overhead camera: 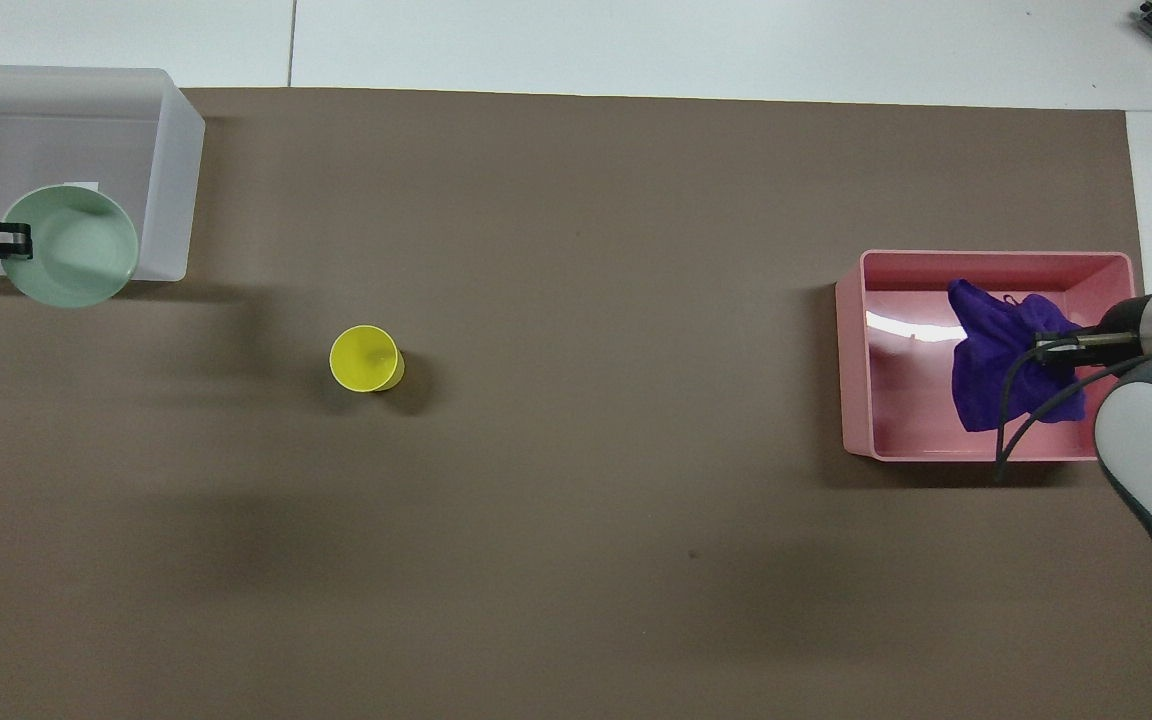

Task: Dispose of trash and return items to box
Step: 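Release the cloth in the pink bin while the left gripper places the bowl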

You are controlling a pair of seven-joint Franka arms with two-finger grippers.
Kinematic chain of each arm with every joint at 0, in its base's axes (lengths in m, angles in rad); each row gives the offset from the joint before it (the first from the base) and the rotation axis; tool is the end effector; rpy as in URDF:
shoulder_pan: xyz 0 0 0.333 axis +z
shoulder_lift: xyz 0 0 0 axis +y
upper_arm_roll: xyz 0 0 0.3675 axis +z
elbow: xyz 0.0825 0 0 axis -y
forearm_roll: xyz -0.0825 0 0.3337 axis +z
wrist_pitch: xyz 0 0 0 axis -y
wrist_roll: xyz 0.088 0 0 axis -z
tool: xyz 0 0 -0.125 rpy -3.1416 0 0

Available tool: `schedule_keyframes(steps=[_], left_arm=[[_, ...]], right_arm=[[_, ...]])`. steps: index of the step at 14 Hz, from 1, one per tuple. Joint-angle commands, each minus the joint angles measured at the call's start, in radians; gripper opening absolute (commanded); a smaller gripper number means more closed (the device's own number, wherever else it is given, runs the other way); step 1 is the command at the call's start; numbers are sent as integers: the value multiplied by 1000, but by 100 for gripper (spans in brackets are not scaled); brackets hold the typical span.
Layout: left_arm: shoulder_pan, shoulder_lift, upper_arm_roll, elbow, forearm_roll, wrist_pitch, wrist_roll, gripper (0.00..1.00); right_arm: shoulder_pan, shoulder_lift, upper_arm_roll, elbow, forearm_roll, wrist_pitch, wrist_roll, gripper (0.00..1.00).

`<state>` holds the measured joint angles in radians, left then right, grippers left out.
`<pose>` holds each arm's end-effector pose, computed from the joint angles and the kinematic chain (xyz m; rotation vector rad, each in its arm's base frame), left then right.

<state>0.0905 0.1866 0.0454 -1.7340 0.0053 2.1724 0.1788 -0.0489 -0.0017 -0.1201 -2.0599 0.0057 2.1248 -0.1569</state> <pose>0.6020 0.0803 0.5429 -3.0650 0.0723 -0.3804 0.5042 -0.0857 0.4984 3.1340 -0.0234 0.1043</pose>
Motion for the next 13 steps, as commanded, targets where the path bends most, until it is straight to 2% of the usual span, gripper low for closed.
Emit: schedule_keyframes(steps=[1, 4, 6, 7, 8, 9, 10, 13], left_arm=[[21, 114, -9, 147, 15, 10, 10, 0], [80, 287, -28, 357, 10, -6, 24, 0], [101, 382, -39, 450, 9, 0, 57, 0], [115, 404, -56, 464, -1, 13, 59, 0], [129, 427, -67, 474, -2, 44, 59, 0], [135, 453, -70, 482, -2, 82, 59, 0], [138, 468, -70, 478, -5, 117, 57, 0], [138, 468, -65, 417, -4, 157, 56, 0]], right_arm=[[-19, 48, 14, -66, 0, 108, -20, 0], [-19, 98, 14, -130, 2, 265, -35, 0], [-20, 126, 14, -135, 4, 282, -30, 0], [-19, 126, 14, -135, 5, 282, -29, 0], [-19, 126, 14, -135, 5, 282, -29, 9], [-19, 127, 14, -135, 5, 282, -29, 47], [-19, 127, 14, -135, 5, 281, -26, 99], [-2, 123, 14, -115, 7, 276, -4, 100]])
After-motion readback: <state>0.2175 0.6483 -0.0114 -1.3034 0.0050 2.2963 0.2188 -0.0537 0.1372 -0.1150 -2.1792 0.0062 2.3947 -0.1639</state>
